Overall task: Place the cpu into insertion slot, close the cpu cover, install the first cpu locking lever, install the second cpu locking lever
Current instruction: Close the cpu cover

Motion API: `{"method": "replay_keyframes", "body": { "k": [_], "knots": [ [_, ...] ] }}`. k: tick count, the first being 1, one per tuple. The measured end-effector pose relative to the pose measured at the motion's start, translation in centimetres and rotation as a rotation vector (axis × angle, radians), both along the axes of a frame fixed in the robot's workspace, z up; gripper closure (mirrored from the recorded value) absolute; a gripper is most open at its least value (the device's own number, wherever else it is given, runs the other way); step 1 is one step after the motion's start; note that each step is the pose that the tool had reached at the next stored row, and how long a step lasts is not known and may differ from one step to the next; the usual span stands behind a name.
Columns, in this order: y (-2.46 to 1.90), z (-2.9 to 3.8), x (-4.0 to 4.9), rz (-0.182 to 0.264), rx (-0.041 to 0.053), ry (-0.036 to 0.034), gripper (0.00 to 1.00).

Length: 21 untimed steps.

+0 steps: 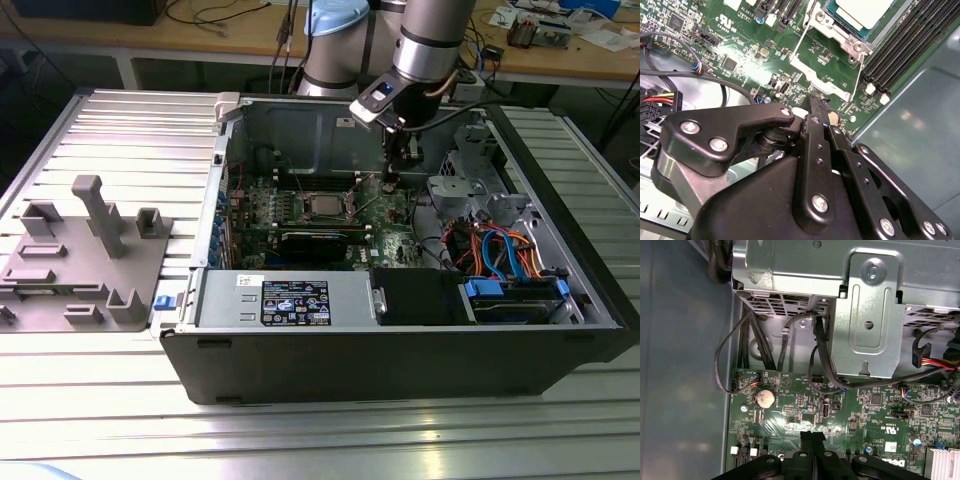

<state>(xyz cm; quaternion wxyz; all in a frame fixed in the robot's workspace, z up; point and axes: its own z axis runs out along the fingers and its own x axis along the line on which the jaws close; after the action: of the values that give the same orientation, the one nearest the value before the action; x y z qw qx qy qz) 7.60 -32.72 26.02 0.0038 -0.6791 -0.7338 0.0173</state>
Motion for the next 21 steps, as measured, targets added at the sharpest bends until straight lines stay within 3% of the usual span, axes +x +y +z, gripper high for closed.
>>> {"method": "replay_keyframes", "body": {
  "k": [21],
  "knots": [
    [0.00, -0.50, 0.00, 0.000, 0.0003, 0.0000, 0.89]
  ]
}}
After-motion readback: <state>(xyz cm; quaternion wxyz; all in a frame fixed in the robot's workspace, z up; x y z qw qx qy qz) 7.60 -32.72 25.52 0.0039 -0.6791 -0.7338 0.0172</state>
